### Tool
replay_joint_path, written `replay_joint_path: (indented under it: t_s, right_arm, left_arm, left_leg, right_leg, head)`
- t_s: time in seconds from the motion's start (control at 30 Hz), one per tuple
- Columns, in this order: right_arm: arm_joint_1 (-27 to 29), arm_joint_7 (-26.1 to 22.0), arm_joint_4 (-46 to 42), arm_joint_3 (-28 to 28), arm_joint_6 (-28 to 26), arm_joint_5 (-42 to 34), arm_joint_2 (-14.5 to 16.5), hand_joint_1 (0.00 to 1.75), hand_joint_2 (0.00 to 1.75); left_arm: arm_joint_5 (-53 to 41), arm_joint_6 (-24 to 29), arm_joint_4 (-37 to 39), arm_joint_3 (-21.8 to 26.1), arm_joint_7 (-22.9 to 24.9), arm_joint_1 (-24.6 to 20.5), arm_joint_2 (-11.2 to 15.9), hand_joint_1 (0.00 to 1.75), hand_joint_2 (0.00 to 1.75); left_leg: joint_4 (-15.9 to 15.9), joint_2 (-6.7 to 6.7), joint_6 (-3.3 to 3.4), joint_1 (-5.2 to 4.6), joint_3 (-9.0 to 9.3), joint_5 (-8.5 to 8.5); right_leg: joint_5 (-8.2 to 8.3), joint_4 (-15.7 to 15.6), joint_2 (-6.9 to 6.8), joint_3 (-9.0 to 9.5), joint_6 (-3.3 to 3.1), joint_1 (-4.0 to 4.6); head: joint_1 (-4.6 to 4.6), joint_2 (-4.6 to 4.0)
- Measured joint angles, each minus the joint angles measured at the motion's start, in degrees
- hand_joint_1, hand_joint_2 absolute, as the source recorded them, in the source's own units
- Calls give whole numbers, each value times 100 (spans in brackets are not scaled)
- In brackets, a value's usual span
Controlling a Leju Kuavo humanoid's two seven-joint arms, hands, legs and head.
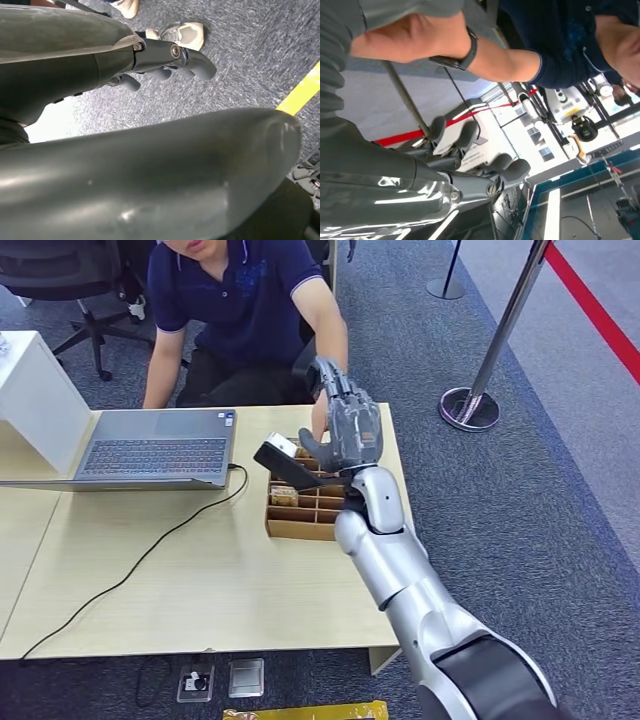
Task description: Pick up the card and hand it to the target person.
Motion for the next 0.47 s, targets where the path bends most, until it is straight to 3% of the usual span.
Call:
replay_joint_path:
  t_s: [0.2, 0.33, 0.43, 0.47]
  right_arm:
    - [753, -792, -1135, -132, -9, -1384, -231, 0, 175]
    - [1726, -1747, -2384, -458, 13, -3596, -605, 0, 175]
    - [2599, -2220, -3313, -797, 322, -5294, -1030, 0, 175]
    - [2758, -2289, -3465, -858, 406, -5538, -1105, 0, 175]
  left_arm:
    - [7, 17, 0, -8, -15, 64, 0, 0, 0]
    - [9, 76, 0, -3, -108, 150, 0, 0, 0]
    - [28, 127, 0, 4, -139, 228, 1, 0, 0]
    - [34, 137, 0, 5, -140, 243, 1, 0, 0]
  left_leg:
    - [0, -2, 1, 0, -2, -1]
    - [1, -9, 5, 0, -3, -6]
    - [1, -9, 12, -2, -5, -15]
    - [1, -8, 13, -2, -6, -17]
  right_leg:
    - [-2, -5, -2, -3, 2, 0]
    - [-4, -12, -9, 1, 4, 0]
    - [-6, -16, -10, 4, 8, -1]
    - [-7, -16, -10, 5, 9, -1]
  head:
    - [-5, 0]
    - [-4, 0]
    - [13, -1]
    - [17, -1]
